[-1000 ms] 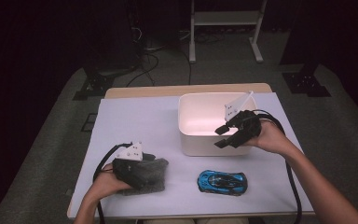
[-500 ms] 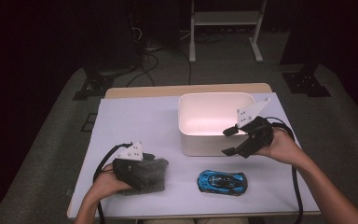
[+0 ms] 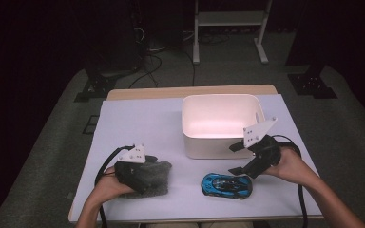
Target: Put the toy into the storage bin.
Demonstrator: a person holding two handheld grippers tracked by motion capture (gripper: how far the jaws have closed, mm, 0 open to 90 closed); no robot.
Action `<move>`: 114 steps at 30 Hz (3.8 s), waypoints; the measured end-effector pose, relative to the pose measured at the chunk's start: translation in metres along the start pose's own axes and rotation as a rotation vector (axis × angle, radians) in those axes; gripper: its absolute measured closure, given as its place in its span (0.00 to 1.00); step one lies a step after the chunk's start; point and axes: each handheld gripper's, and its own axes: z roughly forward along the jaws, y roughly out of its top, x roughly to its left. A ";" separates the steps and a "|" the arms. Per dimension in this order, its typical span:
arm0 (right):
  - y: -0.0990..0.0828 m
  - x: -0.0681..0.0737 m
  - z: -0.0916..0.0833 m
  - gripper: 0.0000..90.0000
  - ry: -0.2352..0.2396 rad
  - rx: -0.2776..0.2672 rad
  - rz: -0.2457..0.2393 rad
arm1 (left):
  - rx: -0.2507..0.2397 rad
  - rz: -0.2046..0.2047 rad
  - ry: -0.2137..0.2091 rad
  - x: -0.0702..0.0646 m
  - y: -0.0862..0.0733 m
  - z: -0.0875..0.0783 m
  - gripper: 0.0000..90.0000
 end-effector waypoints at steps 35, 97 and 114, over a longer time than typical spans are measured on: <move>-0.050 0.017 0.066 0.17 0.027 0.069 0.067 | -0.001 -0.002 0.018 0.000 -0.002 -0.002 0.11; -0.067 0.027 0.100 0.27 -0.042 0.111 0.021 | -0.006 -0.004 0.022 -0.001 -0.004 -0.004 0.11; -0.064 0.024 0.093 0.30 -0.034 0.101 0.023 | -0.006 -0.010 0.017 -0.001 -0.004 -0.003 0.11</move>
